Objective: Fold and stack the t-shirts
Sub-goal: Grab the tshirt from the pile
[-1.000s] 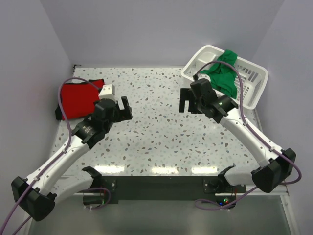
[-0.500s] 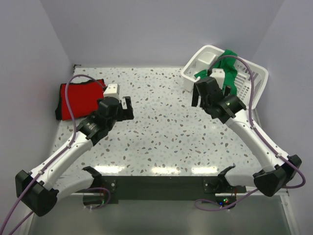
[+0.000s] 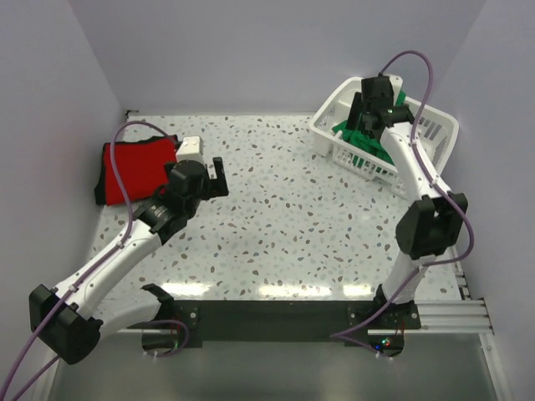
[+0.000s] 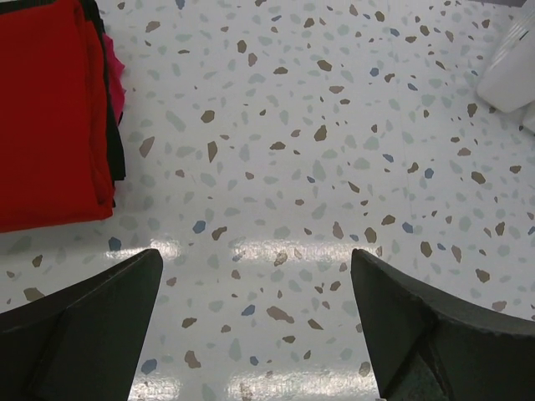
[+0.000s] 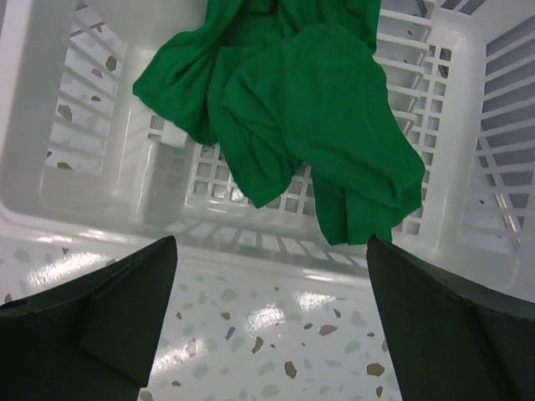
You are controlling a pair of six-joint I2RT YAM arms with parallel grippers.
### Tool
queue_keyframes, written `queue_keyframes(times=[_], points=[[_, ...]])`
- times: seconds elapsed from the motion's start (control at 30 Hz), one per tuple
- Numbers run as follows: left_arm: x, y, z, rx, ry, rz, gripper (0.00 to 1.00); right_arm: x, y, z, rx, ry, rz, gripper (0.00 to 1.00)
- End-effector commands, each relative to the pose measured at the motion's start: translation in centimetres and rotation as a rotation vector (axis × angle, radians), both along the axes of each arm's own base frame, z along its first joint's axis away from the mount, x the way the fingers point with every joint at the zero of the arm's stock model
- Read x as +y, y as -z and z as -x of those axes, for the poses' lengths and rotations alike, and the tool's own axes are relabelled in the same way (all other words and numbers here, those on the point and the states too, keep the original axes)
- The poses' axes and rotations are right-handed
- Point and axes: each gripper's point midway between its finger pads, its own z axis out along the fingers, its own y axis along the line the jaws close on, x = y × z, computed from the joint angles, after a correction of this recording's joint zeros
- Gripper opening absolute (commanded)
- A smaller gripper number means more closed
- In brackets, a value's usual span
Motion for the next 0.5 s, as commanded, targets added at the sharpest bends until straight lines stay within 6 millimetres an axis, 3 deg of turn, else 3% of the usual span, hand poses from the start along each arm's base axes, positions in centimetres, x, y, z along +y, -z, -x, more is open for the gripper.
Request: queue_keyframes(times=[0.0,0.03,0.07,0.17,0.3,0.37,0.4,0.47], points=[[0.3,-2.5,-1.5,-0.096,-0.064,0.051,1.00,-1.6,-1.1,-3.6,-0.030,-0.002,0.003,0.99],[0.3,-2.5,-1.6,-0.097,-0.066,0.057,1.00,-2.2,0.8,-4.5,0.018,0.011,0.023,0.99],[0.2,-2.4,-1.7,-0.097,-0.069,0.059,1.00,-2.6,-0.2,-5.5,-0.003,0.023,0.030,0.99],[0.5,-2.6,-2.2,-0.107,-0.091,0.047,1.00,-4.6,1.6,-7.0,0.060,0.051,0.069,0.99],[0.6,-2.0,-2.8,-0.085,-0.111,0.030,1.00,-7.7,4.3,-7.4,0.135,0.098,0.073,0.99],[0.6,-1.8,-3.0,-0.075,-0.124,0.042,1.00,-8.3,5.8,-7.3,0.164,0.107,0.054,0.99],[0.6,-1.5,-3.1,-0.065,-0.128,0.039,1.00,-10.1,6.9,-7.1,0.185,0.133,0.050,0.99],[0.7,-1.2,-3.2,-0.055,-0.140,0.039,1.00,-10.6,8.3,-6.9,0.220,0.129,0.039,0.99]])
